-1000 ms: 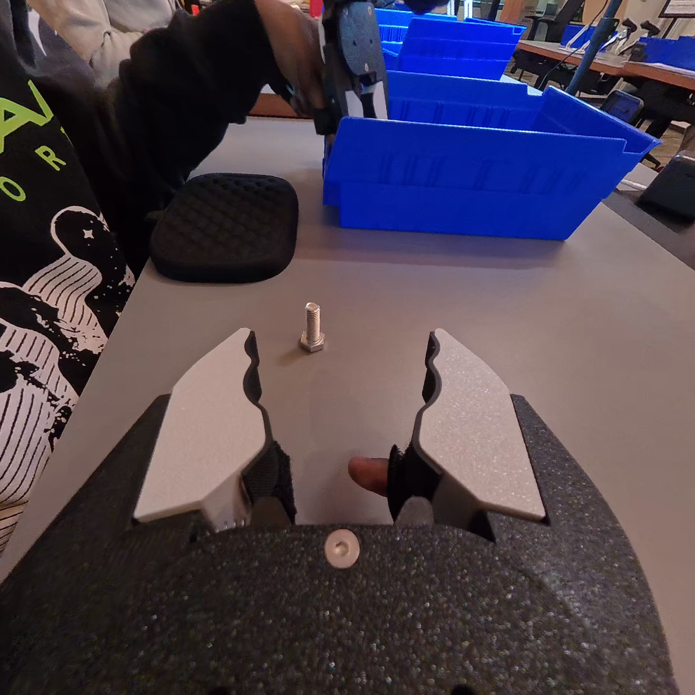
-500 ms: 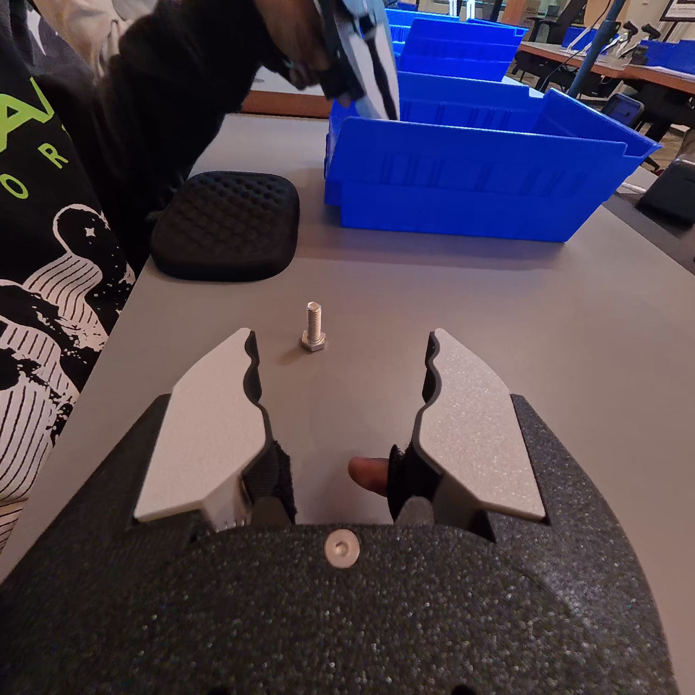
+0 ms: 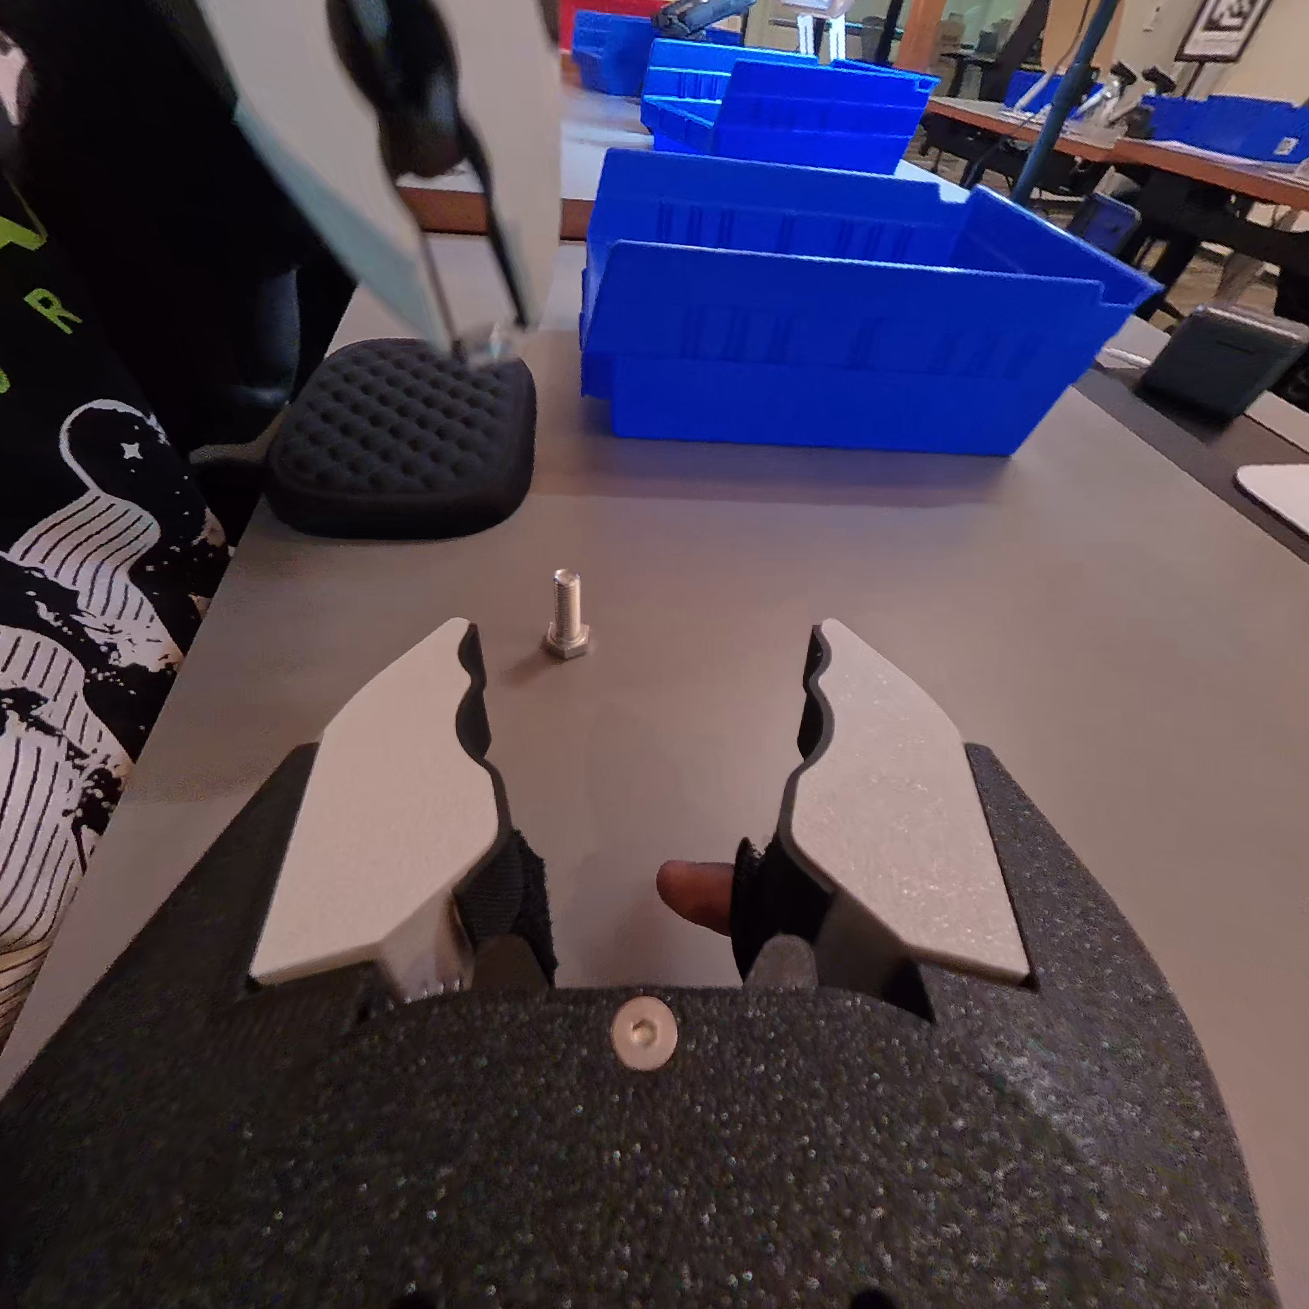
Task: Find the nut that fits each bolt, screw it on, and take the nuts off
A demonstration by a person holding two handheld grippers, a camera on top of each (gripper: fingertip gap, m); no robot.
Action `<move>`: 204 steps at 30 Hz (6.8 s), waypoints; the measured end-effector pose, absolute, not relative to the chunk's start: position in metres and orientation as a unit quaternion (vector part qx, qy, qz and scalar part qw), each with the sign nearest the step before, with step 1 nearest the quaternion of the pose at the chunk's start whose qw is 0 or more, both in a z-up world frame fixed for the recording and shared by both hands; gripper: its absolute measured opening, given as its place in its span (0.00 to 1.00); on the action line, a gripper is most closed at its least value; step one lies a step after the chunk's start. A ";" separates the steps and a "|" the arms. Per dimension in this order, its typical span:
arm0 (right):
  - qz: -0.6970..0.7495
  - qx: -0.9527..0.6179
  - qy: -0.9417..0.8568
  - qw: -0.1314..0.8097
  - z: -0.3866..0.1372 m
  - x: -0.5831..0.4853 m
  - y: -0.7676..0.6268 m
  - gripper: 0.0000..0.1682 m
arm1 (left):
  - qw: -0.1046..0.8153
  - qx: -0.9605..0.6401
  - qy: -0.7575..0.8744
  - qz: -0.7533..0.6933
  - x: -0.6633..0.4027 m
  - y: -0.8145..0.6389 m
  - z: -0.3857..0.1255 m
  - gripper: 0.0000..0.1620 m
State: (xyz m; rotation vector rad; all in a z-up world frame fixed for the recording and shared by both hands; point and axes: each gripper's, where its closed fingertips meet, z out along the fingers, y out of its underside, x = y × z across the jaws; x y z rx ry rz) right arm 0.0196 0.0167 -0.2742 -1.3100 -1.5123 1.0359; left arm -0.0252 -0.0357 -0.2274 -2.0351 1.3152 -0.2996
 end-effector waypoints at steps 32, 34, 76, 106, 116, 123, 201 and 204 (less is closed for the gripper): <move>0.410 -0.555 -0.611 0.388 -0.286 0.021 0.016 0.55 | 0.306 -0.789 0.490 -0.209 0.016 -0.035 -0.299 0.19; 0.437 -0.555 -0.584 0.399 -0.274 0.018 0.018 0.56 | 0.378 -0.763 0.459 -0.253 0.009 -0.027 -0.279 0.19; 0.454 -0.568 -0.565 0.390 -0.212 -0.009 -0.015 0.06 | 0.585 -0.682 0.377 -0.227 0.012 -0.005 -0.257 0.29; 0.434 -0.657 -0.501 0.358 -0.219 -0.016 -0.007 0.06 | 0.600 -0.690 0.356 -0.194 0.005 0.002 -0.256 0.12; 0.429 -0.666 -0.488 0.365 -0.216 -0.018 -0.007 0.06 | 0.608 -0.689 0.347 -0.189 0.001 0.004 -0.254 0.12; 0.434 -0.659 -0.492 0.368 -0.213 -0.018 -0.010 0.06 | 0.609 -0.684 0.347 -0.201 0.001 0.002 -0.251 0.12; 0.316 -0.342 -0.864 0.191 -0.196 -0.002 -0.064 0.11 | 0.556 -0.581 0.452 -0.386 0.023 -0.059 -0.238 0.12; 0.301 -0.382 -0.852 0.192 -0.198 -0.005 -0.056 0.11 | 0.563 -0.603 0.433 -0.363 0.021 -0.050 -0.241 0.12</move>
